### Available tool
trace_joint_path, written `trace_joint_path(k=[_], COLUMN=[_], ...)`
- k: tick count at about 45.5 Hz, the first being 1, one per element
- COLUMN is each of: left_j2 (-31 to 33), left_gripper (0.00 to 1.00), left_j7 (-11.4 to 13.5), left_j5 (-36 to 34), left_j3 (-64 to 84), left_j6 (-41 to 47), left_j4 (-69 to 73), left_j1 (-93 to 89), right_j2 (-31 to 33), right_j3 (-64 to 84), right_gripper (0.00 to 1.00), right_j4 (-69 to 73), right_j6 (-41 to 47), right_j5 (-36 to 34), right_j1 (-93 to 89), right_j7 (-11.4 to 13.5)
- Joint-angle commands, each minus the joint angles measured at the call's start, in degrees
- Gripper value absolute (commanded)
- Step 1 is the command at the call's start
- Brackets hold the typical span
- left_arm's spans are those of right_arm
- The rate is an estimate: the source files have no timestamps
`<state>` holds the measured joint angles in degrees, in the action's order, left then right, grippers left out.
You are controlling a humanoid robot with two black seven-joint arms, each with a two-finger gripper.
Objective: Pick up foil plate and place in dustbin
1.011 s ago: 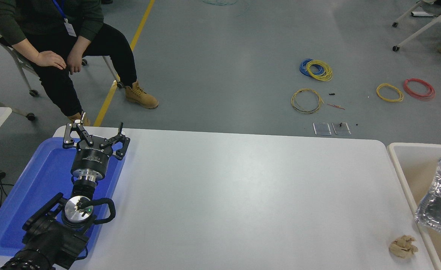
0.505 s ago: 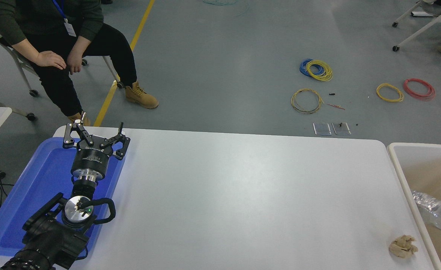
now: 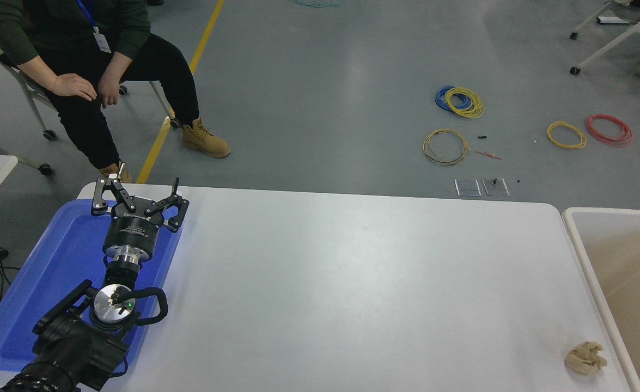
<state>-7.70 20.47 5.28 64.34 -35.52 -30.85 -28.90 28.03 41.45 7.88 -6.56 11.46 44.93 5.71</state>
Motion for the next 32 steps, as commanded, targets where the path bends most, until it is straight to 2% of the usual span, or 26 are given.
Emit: trace_joint_path(k=[1,11,21,32], left_j2=[0.0,0.0,0.0,0.0], left_gripper=[1.00,1.00,1.00,1.00], left_j7=[-0.1,-0.1,-0.1,-0.1], left_j5=[0.0,0.0,0.0,0.0], left_j3=[0.0,0.0,0.0,0.0], left_j6=[0.0,0.0,0.0,0.0], left_j4=[0.0,0.0,-0.1,0.0], left_j1=[0.0,0.0,0.0,0.0], right_j2=[1.9,0.9,-0.2,-1.0], right_j3=[0.6,7.0,12.9,13.7], right_gripper=[1.00,1.00,1.00,1.00], right_j4=[9.2,16.8,31.7,41.3], right_j6=[0.1,0.8,4.5,16.7], right_j5=[0.5,0.9,0.8,0.8], right_j1=[11.2,22.8,36.3,46.8], right_j7=[0.0,0.0,0.1,0.3])
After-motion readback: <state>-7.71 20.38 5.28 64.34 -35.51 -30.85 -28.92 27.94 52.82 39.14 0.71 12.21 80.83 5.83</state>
